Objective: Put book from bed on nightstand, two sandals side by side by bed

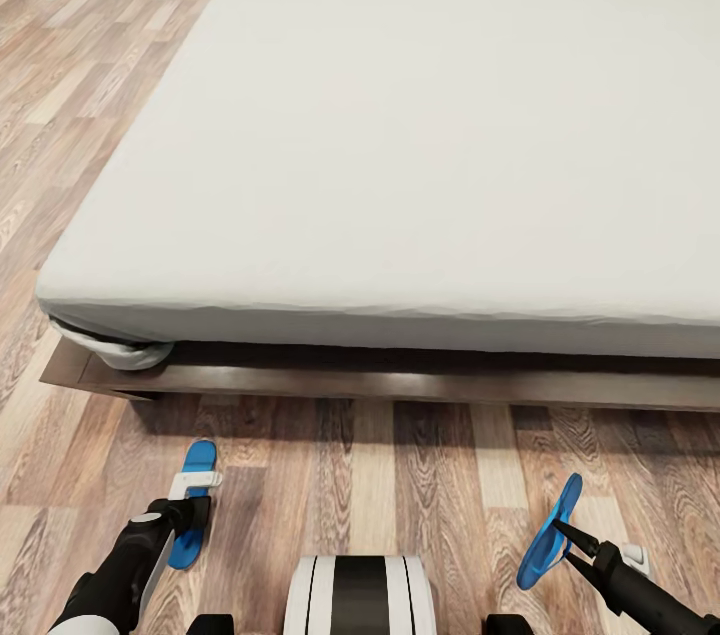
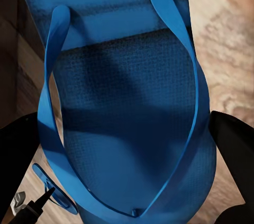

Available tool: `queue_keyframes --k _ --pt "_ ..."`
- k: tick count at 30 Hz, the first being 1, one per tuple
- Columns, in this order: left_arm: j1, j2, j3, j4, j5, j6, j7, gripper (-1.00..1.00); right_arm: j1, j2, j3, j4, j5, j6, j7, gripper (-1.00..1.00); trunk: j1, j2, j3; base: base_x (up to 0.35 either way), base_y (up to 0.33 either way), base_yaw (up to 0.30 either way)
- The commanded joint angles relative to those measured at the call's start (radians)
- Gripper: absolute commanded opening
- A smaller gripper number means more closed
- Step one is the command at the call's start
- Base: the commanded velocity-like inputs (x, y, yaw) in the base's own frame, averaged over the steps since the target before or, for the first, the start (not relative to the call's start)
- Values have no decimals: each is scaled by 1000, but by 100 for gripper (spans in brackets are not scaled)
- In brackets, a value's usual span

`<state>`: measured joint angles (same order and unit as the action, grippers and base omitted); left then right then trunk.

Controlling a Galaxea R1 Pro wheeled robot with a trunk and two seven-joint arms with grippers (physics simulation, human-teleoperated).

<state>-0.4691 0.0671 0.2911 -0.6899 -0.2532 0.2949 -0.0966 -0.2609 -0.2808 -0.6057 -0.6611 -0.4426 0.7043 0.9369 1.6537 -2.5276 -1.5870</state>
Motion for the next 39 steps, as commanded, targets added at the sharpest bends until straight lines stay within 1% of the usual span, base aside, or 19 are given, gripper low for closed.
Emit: queue_keyframes --k 1,8,10,13,15,24,39 --pt "0 -1 5 -2 -11 4 -9 -100 0 0 -2 -3 -2 6 2 -100 0 0 -1 0 0 0" --pt "0 -1 5 -2 -9 4 -9 -100 0 0 -2 -27 -2 6 2 -100 0 0 -1 0 0 0" --pt "0 -1 5 -1 -9 -12 -10 -100 0 0 -1 -27 -2 6 2 -100 0 0 -1 0 0 0" --pt "0 -1 6 1 -8 -62 -11 -100 0 0 -2 -28 -2 6 2 -100 0 0 -1 0 0 0" --pt "0 -1 6 3 -8 -79 -11 -100 0 0 -2 -28 -2 6 2 -100 0 0 -1 0 0 0" --pt "0 -1 5 6 -8 -88 -9 -100 0 0 -1 -28 -2 6 2 -100 0 0 -1 0 0 0" --pt "0 -1 5 6 -8 -88 -9 -100 0 0 -1 -28 -2 6 2 -100 7 -4 -59 0 0 0"
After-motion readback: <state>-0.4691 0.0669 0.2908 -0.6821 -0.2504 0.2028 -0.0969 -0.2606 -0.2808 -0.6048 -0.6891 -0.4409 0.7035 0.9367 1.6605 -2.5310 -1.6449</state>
